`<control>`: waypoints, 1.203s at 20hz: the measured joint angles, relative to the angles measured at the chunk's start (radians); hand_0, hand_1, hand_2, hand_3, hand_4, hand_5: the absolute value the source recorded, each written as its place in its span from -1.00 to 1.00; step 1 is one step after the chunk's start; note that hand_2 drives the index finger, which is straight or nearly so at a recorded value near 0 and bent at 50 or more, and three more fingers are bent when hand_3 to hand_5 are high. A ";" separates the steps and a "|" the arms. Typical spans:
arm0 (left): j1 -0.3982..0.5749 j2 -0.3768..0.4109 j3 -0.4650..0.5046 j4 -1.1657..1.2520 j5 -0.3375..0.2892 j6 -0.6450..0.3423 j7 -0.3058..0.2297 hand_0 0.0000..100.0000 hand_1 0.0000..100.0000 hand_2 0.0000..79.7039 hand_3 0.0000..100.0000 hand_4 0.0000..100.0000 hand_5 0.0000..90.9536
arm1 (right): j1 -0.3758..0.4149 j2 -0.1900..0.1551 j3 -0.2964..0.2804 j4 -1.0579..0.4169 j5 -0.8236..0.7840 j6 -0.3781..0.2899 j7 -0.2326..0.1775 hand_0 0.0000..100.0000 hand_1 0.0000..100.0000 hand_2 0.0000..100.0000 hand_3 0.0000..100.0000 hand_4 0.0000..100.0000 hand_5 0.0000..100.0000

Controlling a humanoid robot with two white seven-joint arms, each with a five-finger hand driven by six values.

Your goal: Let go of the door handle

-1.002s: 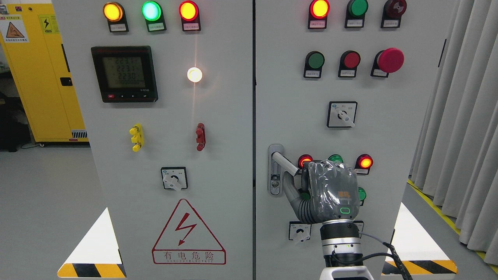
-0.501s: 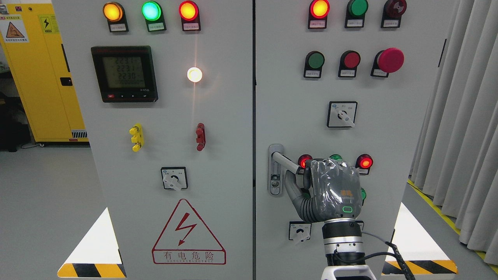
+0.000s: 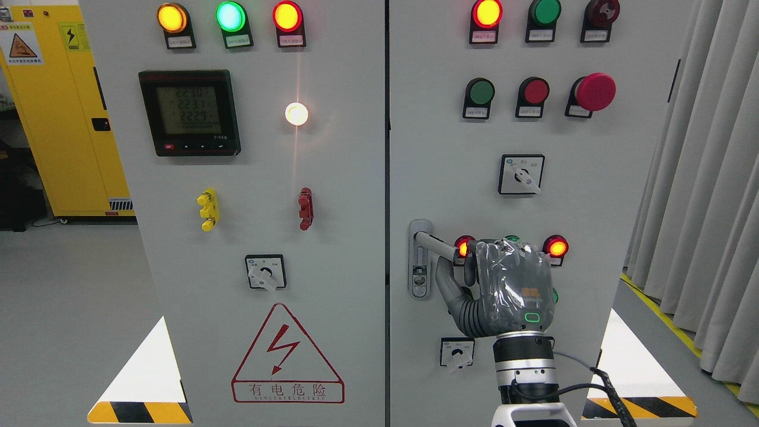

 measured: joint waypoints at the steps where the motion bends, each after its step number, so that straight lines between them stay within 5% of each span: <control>1: 0.000 0.000 0.000 0.000 0.000 0.000 0.000 -0.76 0.11 -1.00 -1.00 -1.00 -1.00 | 0.000 0.000 0.000 0.000 0.000 0.000 0.000 0.16 -0.05 0.82 1.00 1.00 1.00; 20: 0.000 0.000 0.000 0.000 0.000 0.000 0.000 -0.76 0.11 -1.00 -1.00 -1.00 -1.00 | 0.052 -0.004 0.001 -0.016 -0.016 -0.007 -0.022 0.16 -0.07 0.77 1.00 1.00 1.00; 24: 0.000 0.000 0.000 0.000 0.000 0.000 0.000 -0.76 0.11 -1.00 -1.00 -1.00 -1.00 | 0.117 -0.016 0.000 -0.032 -0.037 -0.064 -0.074 0.13 -0.25 0.39 1.00 0.82 0.72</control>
